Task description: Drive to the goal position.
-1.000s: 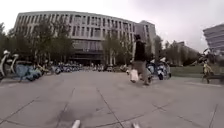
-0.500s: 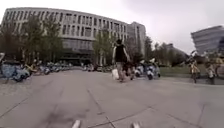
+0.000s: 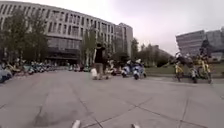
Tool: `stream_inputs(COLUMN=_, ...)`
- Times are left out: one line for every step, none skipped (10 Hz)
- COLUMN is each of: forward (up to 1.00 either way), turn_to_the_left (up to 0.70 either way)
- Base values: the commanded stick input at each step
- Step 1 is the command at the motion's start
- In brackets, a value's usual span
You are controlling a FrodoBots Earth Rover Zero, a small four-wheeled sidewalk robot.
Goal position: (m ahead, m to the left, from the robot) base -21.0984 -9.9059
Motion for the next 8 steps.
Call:
stream_inputs(forward=0.00, turn_to_the_left=-0.70)
stream_inputs(forward=0.00, turn_to_the_left=-0.70)
stream_inputs(forward=0.00, turn_to_the_left=-0.70)
stream_inputs(forward=0.00, turn_to_the_left=-0.70)
stream_inputs(forward=0.00, turn_to_the_left=-0.70)
stream_inputs(forward=0.00, turn_to_the_left=-0.70)
stream_inputs(forward=0.00, turn_to_the_left=-0.70)
stream_inputs(forward=0.00, turn_to_the_left=-0.70)
